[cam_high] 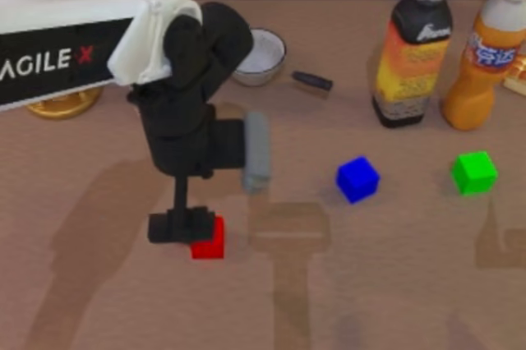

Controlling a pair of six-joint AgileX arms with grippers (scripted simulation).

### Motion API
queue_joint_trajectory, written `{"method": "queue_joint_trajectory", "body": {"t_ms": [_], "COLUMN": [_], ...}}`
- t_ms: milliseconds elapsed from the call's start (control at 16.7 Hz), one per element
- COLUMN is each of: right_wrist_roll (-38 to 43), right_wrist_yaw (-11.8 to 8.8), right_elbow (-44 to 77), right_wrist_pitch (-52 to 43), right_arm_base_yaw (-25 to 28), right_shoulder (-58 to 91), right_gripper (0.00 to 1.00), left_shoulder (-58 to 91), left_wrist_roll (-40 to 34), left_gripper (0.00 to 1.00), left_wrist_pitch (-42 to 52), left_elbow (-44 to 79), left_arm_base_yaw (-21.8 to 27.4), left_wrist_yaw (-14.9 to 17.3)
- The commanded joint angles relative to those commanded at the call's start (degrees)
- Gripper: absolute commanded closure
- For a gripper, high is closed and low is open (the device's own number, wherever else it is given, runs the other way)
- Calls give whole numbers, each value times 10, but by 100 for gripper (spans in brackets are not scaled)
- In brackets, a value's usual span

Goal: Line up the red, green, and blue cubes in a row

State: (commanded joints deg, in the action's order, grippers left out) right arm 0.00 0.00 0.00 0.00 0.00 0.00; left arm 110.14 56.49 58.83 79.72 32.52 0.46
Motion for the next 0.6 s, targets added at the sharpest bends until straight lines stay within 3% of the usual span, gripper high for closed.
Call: {"method": "queue_joint_trajectory", "body": {"t_ms": [300,600], "right_wrist_roll": [0,-2], "right_wrist_yaw": [0,-1], "right_elbow": [6,119], "right_wrist_pitch": [-4,-76], "right_arm_base_yaw": [1,13], "right_shoulder": [6,126], "right_gripper": [0,0], "left_shoulder": [-3,-118], "left_wrist_roll": [-2,-52], "left_gripper": [0,0], "left_wrist_pitch": [-4,-68], "left_elbow": [-6,-103], "left_arm_base_yaw": [1,-52], "left_wrist_yaw": [0,-6]}}
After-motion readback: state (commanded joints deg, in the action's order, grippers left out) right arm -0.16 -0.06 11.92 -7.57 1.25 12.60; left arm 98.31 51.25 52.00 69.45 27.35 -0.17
